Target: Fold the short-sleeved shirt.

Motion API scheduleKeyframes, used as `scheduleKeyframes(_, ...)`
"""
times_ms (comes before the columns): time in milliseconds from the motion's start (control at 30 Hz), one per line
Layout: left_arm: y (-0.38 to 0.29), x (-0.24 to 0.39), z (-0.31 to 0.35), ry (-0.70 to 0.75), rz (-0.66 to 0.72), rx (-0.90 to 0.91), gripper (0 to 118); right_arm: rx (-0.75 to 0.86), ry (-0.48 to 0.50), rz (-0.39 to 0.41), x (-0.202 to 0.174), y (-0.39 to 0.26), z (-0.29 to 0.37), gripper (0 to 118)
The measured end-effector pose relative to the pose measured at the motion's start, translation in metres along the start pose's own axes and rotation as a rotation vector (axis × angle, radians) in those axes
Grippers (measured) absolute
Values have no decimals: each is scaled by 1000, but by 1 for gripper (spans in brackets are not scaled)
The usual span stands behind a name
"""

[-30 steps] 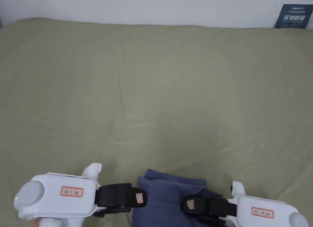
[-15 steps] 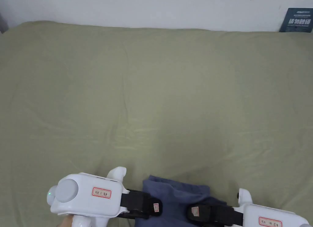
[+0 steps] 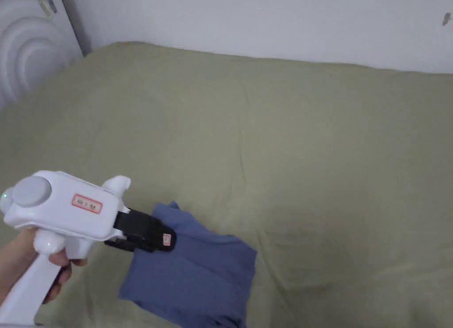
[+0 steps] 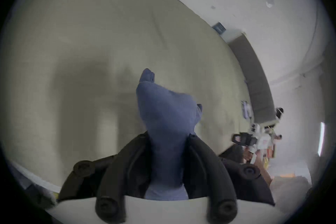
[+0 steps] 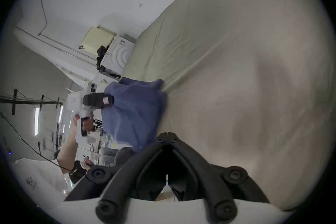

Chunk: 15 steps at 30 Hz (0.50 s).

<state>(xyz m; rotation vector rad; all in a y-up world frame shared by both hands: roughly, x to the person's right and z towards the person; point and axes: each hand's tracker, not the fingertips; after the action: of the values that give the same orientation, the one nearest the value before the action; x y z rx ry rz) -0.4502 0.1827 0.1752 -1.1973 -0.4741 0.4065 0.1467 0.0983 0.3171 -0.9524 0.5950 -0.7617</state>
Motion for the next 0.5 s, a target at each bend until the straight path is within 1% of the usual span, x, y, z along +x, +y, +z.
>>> scheduleKeyframes(33,9,-18,14,34,29,12,29,14,2,-5,-2,0,1,0)
scheduleKeyframes(167,42,-86,56,126,65,21,30,62,4,-4,-12,3,4,0)
scheduleKeyframes(267,61,-125,69,143,104,25,30,80,-1,0,-17,9,3,0)
scheduleKeyframes(367,73,-147,72,191,118,-12,30,90,-11,-1,-17,16,-1,0)
scheduleKeyframes(433,76,-152,73,181,119,-3,30,92,1,-7,-13,-1,-10,0)
scheduleKeyframes(467,79,-162,72,177,117,6,37,94,-1,-11,-12,1,-12,0)
scheduleKeyframes(500,82,-162,71,192,99,14,58,96,-1,-17,-10,3,-13,0)
